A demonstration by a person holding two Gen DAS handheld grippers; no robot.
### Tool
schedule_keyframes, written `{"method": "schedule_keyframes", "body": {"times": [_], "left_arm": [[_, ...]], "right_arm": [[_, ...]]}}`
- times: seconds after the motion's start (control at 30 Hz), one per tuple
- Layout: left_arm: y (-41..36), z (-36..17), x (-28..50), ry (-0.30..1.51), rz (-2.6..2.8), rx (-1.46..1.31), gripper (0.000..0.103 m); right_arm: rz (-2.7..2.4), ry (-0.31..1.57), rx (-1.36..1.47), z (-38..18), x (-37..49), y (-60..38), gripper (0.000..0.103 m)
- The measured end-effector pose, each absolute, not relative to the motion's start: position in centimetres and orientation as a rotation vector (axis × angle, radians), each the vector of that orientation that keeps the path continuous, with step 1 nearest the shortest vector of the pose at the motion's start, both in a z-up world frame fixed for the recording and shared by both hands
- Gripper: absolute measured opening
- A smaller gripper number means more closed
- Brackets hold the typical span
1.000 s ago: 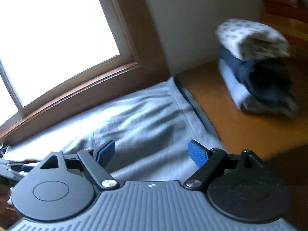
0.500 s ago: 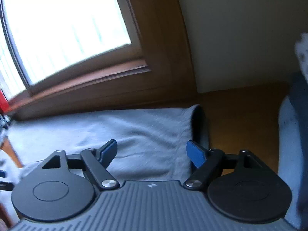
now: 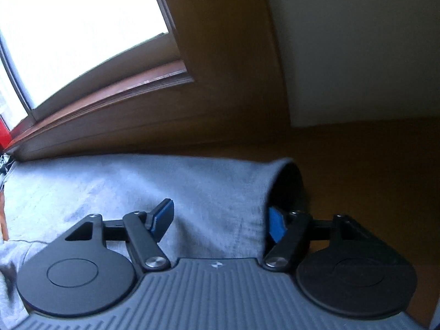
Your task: Fold clothes
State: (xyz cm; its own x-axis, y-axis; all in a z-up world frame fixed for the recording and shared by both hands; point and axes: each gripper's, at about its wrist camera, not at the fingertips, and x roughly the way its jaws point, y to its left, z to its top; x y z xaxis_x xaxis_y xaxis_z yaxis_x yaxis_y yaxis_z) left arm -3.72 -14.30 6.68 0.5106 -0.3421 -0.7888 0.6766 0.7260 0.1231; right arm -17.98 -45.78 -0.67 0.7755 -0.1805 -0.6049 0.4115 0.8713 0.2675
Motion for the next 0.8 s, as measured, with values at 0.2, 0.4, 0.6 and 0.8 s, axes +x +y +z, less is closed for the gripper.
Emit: {"method": "schedule_keyframes", "body": {"times": [0.2,0.4,0.6,0.8], "left_arm": [[-15.7,7.4,-1.3,0.650,-0.691,0.537,0.085],[-17.4,7.1,0.7,0.571,-0.771,0.619,0.085],[-18.3,5.8,2.1,0.579,-0.789,0.586,0.090],[-18.5,3.3,4.3,0.635,-0.726,0.572,0.090]], "right_arm": [[-0.259,0.380,0.487,2.4,-20.5,-44.5,0.005],[-0.180,0.017,0.677,8.5,-28.0,-42.2,0.005],[-0.368,-0.051,0.657,12.8,-29.8,-43.0,0.005],[-0.783,0.502,0.542,5.6,-19.5,-51.2,0.026]]}}
